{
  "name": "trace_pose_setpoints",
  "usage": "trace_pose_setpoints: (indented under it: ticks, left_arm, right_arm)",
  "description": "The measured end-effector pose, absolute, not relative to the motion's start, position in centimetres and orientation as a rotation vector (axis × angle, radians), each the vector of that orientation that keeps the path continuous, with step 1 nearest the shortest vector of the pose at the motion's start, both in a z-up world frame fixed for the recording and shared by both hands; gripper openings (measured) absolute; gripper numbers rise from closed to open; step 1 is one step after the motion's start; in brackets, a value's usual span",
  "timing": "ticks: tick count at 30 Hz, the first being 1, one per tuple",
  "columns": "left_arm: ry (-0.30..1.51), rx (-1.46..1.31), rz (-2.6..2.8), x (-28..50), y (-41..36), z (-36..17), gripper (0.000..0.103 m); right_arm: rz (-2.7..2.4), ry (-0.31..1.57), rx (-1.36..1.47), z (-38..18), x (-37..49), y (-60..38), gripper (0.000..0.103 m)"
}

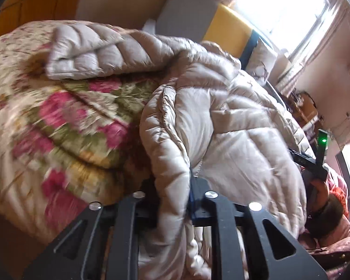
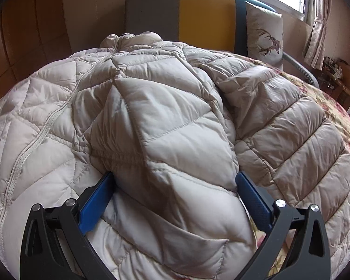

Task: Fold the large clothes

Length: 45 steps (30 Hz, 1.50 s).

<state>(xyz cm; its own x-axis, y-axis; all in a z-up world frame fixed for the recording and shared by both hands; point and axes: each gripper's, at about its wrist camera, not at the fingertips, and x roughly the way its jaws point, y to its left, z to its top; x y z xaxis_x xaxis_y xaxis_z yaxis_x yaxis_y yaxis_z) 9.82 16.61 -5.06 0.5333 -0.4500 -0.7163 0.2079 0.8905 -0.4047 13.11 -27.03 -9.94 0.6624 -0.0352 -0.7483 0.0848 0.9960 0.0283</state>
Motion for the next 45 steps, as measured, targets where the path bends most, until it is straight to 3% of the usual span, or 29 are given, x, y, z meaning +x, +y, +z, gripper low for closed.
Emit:
trace_pose_setpoints:
  ticks: [8, 10, 11, 12, 14, 19, 21, 24, 29, 37, 40, 43, 45]
  left_arm:
    - [0.943, -0.358, -0.297, 4.8, 17.4, -6.7, 0.011]
    - [0.933, -0.385, -0.29, 5.0, 17.6, -6.3, 0.019]
    - [0.938, -0.395, -0.281, 5.0, 17.6, -6.0, 0.032]
    - [0.943, -0.401, -0.266, 5.1, 17.9, -5.6, 0.056]
    - [0.902, -0.417, -0.215, 5.4, 18.8, -4.2, 0.079]
    - [0.771, -0.409, -0.16, 7.5, 19.1, 0.1, 0.086]
    - [0.736, -0.387, -0.195, 8.9, 17.4, 1.2, 0.091]
    - [0.727, -0.337, -0.25, 11.7, 13.1, 1.8, 0.091]
    - [0.775, -0.262, -0.357, 15.7, 5.9, 0.0, 0.091]
    - [0.791, -0.206, -0.399, 17.3, 4.1, -6.6, 0.091]
    - [0.759, -0.174, -0.422, 16.3, 4.4, -7.0, 0.091]
    - [0.737, -0.14, -0.429, 15.6, 4.4, -7.2, 0.091]
    - [0.733, -0.135, -0.433, 15.6, 4.2, -7.1, 0.091]
  right_arm:
    - [0.064, 0.907, 0.142, -10.9, 13.3, -30.0, 0.101]
    - [0.044, 0.898, 0.124, -10.9, 13.4, -29.7, 0.101]
    - [0.037, 0.894, 0.12, -10.9, 13.4, -29.7, 0.101]
    - [0.033, 0.889, 0.119, -10.9, 13.4, -29.7, 0.101]
    - [0.029, 0.879, 0.133, -10.8, 13.2, -29.8, 0.101]
    - [-0.013, 0.887, 0.118, -10.9, 12.8, -29.0, 0.101]
    - [-0.018, 0.894, 0.108, -10.8, 12.9, -28.8, 0.101]
    - [-0.01, 0.9, 0.129, -11.0, 12.8, -29.0, 0.101]
    - [-0.028, 0.835, 0.209, -9.7, 11.6, -30.1, 0.101]
    - [-0.104, 0.694, 0.768, -8.1, 4.5, -37.5, 0.1]
    - [-0.147, 0.65, 0.978, -9.9, 1.8, -40.4, 0.091]
    - [-0.25, 0.608, 1.08, -11.4, 0.2, -42.9, 0.059]
    - [-0.284, 0.551, 1.115, -11.4, -0.1, -44.2, 0.058]
